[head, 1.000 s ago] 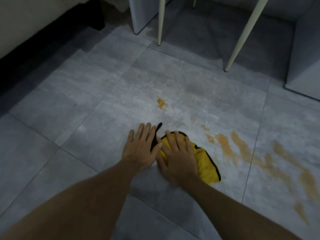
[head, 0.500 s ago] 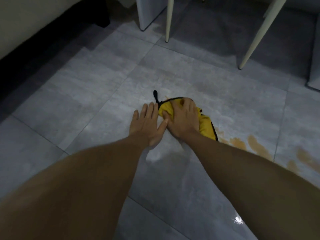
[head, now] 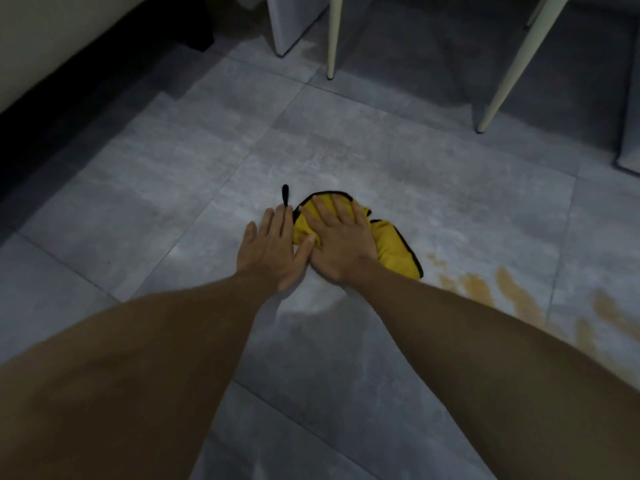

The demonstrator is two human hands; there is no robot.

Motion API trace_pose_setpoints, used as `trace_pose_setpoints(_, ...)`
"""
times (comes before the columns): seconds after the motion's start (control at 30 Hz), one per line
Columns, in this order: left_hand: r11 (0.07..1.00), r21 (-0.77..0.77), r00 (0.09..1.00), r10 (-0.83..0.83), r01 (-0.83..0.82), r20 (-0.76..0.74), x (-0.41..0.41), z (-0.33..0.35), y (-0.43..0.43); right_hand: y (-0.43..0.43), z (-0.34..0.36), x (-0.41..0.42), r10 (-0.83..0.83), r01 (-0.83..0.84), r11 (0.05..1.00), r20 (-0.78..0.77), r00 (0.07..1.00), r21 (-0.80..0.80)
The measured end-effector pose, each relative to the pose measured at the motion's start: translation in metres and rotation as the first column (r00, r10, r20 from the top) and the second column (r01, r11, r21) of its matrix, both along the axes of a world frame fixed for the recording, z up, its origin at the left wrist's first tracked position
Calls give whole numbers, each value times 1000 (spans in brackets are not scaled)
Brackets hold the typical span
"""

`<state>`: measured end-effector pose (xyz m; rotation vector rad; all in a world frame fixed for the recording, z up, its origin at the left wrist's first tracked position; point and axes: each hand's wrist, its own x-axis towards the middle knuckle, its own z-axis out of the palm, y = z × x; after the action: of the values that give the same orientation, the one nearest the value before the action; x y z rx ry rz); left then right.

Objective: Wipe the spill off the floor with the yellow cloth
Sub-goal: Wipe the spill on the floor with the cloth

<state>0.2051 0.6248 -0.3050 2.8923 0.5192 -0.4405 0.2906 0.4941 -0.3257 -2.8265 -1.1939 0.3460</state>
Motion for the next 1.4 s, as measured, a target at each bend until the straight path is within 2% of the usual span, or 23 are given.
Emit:
trace_pose_setpoints(0.13, 998, 2, 997, -67, 67, -25, -21, 4, -16, -30, 4, -41, -11, 12, 997, -14, 1000, 78)
trace_pose_setpoints(0.37, 956, 17, 956, -294, 294, 10, -47, -5, -69, -105, -5, -100, -174, 167, 960, 10, 985, 225)
trace_pose_setpoints(0.43, 939, 21, 939, -343, 343, 28, -45, -8, -84, -121, -6, -103, -193, 187, 963, 13, 981, 194)
trace_pose_setpoints(0.53, 957, -18, 956, -289, 291, 55, -31, -8, -100, -126, -6, -85, -208, 209, 969, -18, 978, 134)
trace_pose_setpoints(0.73, 951, -42, 949, -302, 307, 89, 25, -2, -124, -127, -6, -8, -190, 193, 976, 40, 981, -97)
trace_pose_setpoints(0.83, 943, -47, 943, -328, 331, 63, 51, -1, -132, -133, -6, 14, -193, 203, 969, 80, 978, -142)
trace_pose_setpoints(0.97, 939, -100, 944, -325, 330, 61, 52, -1, -135, -137, -4, 13, -201, 210, 971, 84, 976, -116)
trace_pose_setpoints(1.17, 878, -81, 881, -474, 472, 4, 4, 5, -153, -188, 4, -42, -257, 257, 966, -13, 966, -19)
trace_pose_setpoints(1.3, 872, -82, 874, -485, 482, -16, -41, 5, -188, -242, 5, -110, -322, 321, 943, -5, 947, 83)
trace_pose_setpoints(1.4, 862, -85, 864, -503, 499, -25, -69, 6, -216, -274, 5, -144, -340, 340, 939, -11, 941, 62)
